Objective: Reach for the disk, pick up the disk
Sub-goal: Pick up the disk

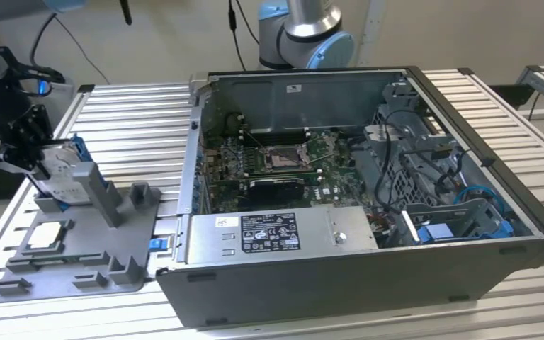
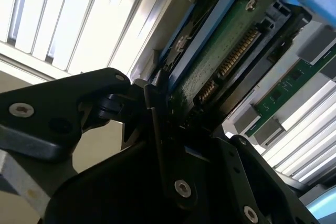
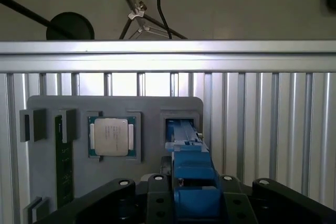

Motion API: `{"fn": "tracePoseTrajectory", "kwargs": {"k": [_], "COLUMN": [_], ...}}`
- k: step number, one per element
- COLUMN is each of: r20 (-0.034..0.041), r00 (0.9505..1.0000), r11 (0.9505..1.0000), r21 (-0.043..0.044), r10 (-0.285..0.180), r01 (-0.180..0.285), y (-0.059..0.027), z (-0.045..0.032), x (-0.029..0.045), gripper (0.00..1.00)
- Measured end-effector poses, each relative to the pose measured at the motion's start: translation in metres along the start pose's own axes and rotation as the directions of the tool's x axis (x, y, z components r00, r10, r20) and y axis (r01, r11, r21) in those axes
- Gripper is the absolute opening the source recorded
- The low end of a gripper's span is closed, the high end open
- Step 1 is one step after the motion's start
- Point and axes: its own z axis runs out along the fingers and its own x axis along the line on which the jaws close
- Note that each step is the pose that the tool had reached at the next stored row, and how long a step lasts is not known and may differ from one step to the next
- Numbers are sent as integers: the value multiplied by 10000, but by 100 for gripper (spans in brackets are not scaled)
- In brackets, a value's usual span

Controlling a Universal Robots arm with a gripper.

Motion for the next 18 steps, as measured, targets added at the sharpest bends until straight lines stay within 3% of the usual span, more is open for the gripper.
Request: {"fn": "tracePoseTrajectory", "kwargs": {"k": [18], "r20": [-1], "r00": [10000], "r11": [10000], "r21": [-1], "r10": [0], "r01": [0], "y": [2], "z": [-205], "x": [0], "gripper": [0]}}
